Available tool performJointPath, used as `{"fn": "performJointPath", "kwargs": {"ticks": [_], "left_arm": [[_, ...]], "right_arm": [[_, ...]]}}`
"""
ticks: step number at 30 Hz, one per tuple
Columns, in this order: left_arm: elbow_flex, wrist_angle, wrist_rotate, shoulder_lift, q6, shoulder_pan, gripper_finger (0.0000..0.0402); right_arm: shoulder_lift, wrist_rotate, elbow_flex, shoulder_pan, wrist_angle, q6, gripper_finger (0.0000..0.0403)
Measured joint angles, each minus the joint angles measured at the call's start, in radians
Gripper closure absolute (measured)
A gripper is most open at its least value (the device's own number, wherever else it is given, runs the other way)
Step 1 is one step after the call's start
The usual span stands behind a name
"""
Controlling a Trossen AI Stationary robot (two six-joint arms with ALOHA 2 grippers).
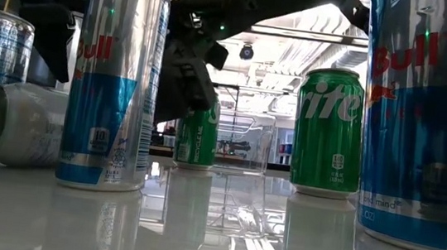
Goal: Sort soda cans
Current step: Put the blue-white soda can into the right transparent bin
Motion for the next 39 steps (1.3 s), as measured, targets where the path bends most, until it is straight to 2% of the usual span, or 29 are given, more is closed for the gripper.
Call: {"fn": "performJointPath", "kwargs": {"ticks": [3,6,13,19,28,36,39], "left_arm": [[0.000,0.001,-0.005,0.000,0.000,0.000,0.0046],[0.000,0.001,-0.059,0.000,0.000,-0.001,0.0046],[0.000,0.007,-0.187,-0.001,0.008,-0.016,0.0046],[-0.011,0.021,-0.239,-0.069,0.020,-0.088,0.0046],[-0.011,0.007,-0.305,-0.225,-0.044,-0.175,0.0046],[-0.011,0.008,-0.376,-0.254,-0.104,-0.280,0.0046],[-0.020,0.015,-0.429,-0.250,-0.141,-0.332,0.0046]], "right_arm": [[-0.001,0.030,0.001,-0.009,-0.018,0.045,0.0112],[-0.004,0.045,0.002,-0.026,-0.070,0.075,0.0130],[-0.014,0.051,0.004,-0.059,-0.199,0.200,0.0139],[-0.046,0.115,-0.001,-0.047,-0.239,0.302,0.0142],[-0.124,0.290,-0.005,-0.013,-0.331,0.414,0.0144],[-0.194,0.313,-0.003,-0.005,-0.429,0.505,0.0150],[-0.230,0.357,-0.049,-0.004,-0.441,0.530,0.0153]]}}
